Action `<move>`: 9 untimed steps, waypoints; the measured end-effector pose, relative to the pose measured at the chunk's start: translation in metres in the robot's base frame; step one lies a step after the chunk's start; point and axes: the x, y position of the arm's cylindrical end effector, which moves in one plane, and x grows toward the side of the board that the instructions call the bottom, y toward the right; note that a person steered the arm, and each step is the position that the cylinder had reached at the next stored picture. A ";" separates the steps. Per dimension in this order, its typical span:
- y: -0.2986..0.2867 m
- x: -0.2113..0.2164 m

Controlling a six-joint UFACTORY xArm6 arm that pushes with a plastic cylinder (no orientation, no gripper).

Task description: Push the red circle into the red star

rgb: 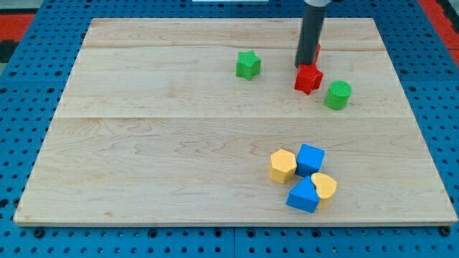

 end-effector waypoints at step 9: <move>0.046 -0.001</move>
